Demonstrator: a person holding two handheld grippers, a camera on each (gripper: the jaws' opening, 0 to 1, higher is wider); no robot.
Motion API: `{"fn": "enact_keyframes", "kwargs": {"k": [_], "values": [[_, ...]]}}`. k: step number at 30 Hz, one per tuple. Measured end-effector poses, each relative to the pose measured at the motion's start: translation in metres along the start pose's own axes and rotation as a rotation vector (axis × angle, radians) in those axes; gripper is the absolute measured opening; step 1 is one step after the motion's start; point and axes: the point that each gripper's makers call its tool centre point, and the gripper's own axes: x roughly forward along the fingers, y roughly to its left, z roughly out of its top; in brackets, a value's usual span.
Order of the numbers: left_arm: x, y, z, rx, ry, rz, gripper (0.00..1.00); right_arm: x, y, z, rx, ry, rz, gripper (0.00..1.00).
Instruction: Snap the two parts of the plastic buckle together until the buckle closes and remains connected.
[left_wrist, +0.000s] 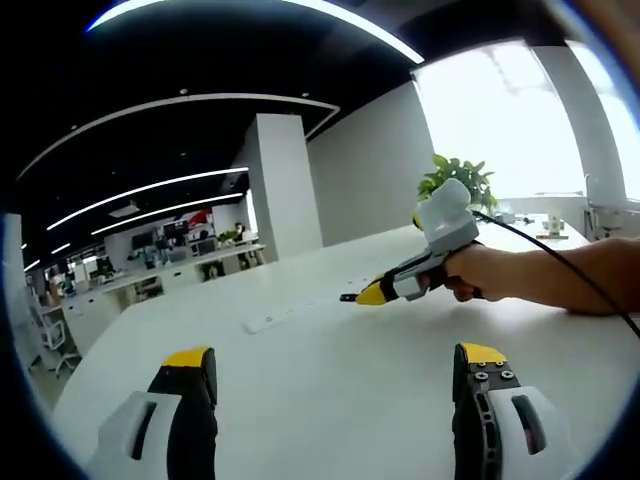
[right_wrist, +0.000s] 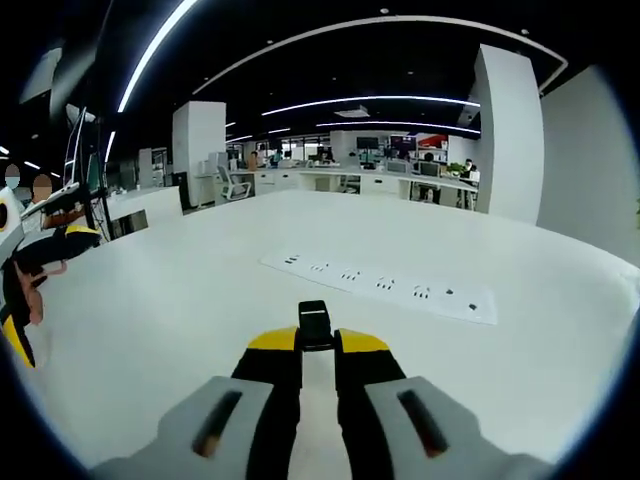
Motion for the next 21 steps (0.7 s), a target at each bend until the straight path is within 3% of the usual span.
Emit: {"fn": "enact_keyframes", "kwargs": {"k": [21], "values": [[0.002, -0.003, 0.008, 0.019, -0.013, -0.021, 1.0, 0.032, -0.008, 0.003, -0.013, 0.029, -0.013, 0.1]]}}
